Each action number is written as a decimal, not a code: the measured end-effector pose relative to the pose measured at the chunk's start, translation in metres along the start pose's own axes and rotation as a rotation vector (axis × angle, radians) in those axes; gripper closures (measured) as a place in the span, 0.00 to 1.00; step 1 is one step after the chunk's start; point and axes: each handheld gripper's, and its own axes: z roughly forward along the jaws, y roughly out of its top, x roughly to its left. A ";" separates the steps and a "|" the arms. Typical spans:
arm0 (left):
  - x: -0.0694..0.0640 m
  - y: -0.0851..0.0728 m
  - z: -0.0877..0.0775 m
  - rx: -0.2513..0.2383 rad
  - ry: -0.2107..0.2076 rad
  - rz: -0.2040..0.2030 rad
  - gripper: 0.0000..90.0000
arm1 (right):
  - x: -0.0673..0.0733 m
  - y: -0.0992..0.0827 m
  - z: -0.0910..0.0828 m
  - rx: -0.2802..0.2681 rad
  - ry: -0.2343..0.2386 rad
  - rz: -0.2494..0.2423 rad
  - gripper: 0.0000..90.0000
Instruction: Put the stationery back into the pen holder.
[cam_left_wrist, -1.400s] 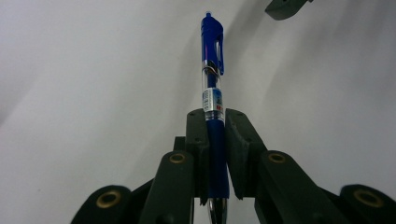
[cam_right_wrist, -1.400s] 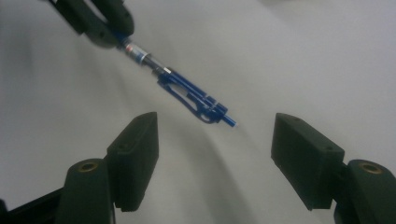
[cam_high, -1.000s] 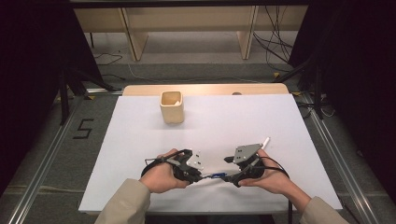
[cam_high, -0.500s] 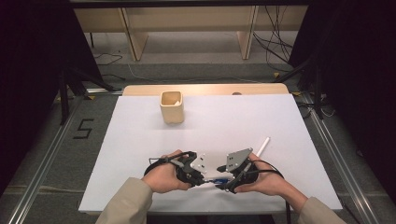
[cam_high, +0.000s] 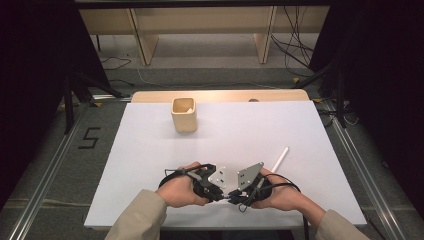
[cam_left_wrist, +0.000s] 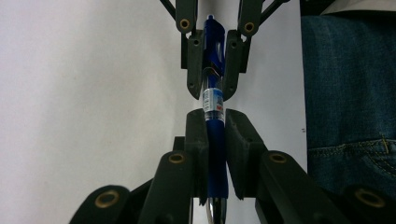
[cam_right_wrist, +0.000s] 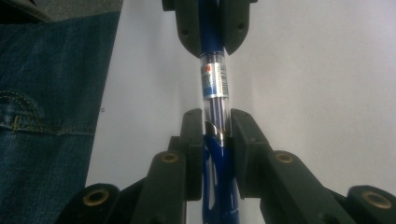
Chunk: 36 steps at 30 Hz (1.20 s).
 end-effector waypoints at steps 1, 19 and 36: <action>0.000 0.000 -0.001 -0.001 0.002 0.002 0.87 | 0.000 0.000 0.000 -0.004 0.000 0.003 0.86; 0.012 -0.054 -0.031 -0.564 0.452 -0.516 0.32 | -0.022 -0.014 -0.023 -0.419 -0.375 0.366 0.86; 0.015 -0.030 -0.013 -0.780 0.366 -0.668 0.52 | -0.013 0.001 -0.011 -0.487 -0.379 0.328 0.86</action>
